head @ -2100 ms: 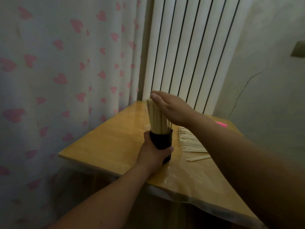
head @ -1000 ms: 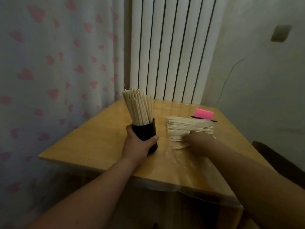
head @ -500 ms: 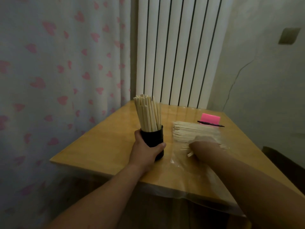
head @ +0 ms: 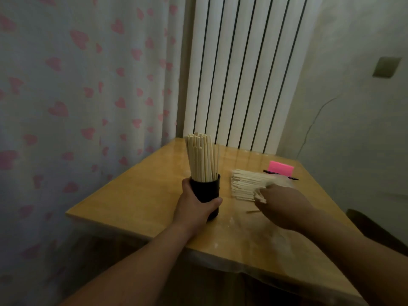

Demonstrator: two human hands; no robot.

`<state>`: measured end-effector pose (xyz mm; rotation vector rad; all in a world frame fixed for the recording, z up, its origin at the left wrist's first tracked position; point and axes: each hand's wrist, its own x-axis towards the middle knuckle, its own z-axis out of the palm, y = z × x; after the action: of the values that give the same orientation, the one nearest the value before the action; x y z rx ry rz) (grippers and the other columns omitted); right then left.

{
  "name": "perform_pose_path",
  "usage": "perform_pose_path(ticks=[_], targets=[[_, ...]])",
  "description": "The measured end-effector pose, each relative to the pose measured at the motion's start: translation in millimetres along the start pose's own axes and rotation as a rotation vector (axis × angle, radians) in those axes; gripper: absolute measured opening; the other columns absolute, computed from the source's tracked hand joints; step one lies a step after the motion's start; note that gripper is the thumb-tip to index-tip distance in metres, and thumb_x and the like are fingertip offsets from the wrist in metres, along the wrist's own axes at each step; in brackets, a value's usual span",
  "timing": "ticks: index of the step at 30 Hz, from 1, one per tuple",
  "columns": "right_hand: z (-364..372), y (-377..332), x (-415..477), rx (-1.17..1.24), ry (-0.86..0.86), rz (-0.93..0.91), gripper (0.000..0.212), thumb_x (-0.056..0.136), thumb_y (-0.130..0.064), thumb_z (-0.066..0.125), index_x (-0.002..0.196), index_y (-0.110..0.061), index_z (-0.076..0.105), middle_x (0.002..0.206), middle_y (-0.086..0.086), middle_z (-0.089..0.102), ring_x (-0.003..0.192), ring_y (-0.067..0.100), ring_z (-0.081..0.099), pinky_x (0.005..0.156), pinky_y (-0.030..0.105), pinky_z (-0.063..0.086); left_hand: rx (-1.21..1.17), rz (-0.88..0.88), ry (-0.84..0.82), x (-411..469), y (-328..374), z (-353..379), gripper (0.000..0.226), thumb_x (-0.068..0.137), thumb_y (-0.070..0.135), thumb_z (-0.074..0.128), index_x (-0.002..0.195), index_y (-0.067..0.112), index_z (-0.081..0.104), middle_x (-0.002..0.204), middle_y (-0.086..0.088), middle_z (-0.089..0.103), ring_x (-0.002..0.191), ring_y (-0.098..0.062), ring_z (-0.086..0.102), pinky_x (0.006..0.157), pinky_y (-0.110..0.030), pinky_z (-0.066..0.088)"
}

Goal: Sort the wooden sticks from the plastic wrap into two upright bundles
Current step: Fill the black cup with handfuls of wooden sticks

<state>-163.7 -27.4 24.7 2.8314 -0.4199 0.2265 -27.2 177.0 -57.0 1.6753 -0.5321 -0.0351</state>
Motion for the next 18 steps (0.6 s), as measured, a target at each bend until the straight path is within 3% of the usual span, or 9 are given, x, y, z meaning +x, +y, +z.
perform_pose_path(ticks=[3,7,10,14,18], targets=[[-27,-5,2,0.318,0.066,0.018,0.05,0.106,-0.055,0.028,0.078,-0.027,0.058,0.078,-0.004,0.063,0.069,0.013,0.061,0.069,0.036,0.055,-0.008,-0.004,-0.003,-1,2,0,0.094,0.077,0.038,0.094,0.146,0.033,0.03,0.132,0.015,0.052,0.122,-0.013,0.054,0.099,-0.033,0.048],[-77,-16,7,0.871,0.125,0.102,0.048,0.112,-0.04,0.042,0.088,-0.009,0.069,0.069,0.008,0.067,0.055,0.016,0.063,0.052,0.029,0.055,-0.002,-0.008,-0.008,-1,2,-1,0.094,0.078,0.039,0.093,0.146,0.034,0.029,0.132,0.015,0.051,0.122,-0.012,0.053,0.1,-0.033,0.048],[-107,-22,18,1.159,0.263,0.116,0.046,0.111,-0.037,0.045,0.09,-0.004,0.068,0.071,0.012,0.067,0.06,0.024,0.066,0.056,0.034,0.058,0.009,-0.005,-0.01,-1,1,-1,0.095,0.077,0.041,0.093,0.148,0.034,0.029,0.137,0.014,0.053,0.124,-0.013,0.054,0.101,-0.035,0.05],[-129,-30,36,1.344,0.377,0.154,0.039,0.108,-0.033,0.049,0.088,-0.006,0.068,0.066,0.008,0.067,0.06,0.024,0.067,0.053,0.034,0.056,0.012,-0.007,-0.009,-1,2,-1,0.099,0.077,0.04,0.093,0.151,0.031,0.029,0.14,0.012,0.054,0.126,-0.015,0.055,0.099,-0.033,0.049],[-128,-45,48,1.308,0.298,0.104,0.037,0.109,-0.032,0.048,0.093,-0.005,0.067,0.076,0.013,0.069,0.064,0.025,0.068,0.058,0.033,0.059,0.025,-0.001,-0.012,-1,2,-1,0.098,0.077,0.041,0.093,0.15,0.032,0.029,0.137,0.013,0.054,0.127,-0.016,0.057,0.098,-0.033,0.05]])
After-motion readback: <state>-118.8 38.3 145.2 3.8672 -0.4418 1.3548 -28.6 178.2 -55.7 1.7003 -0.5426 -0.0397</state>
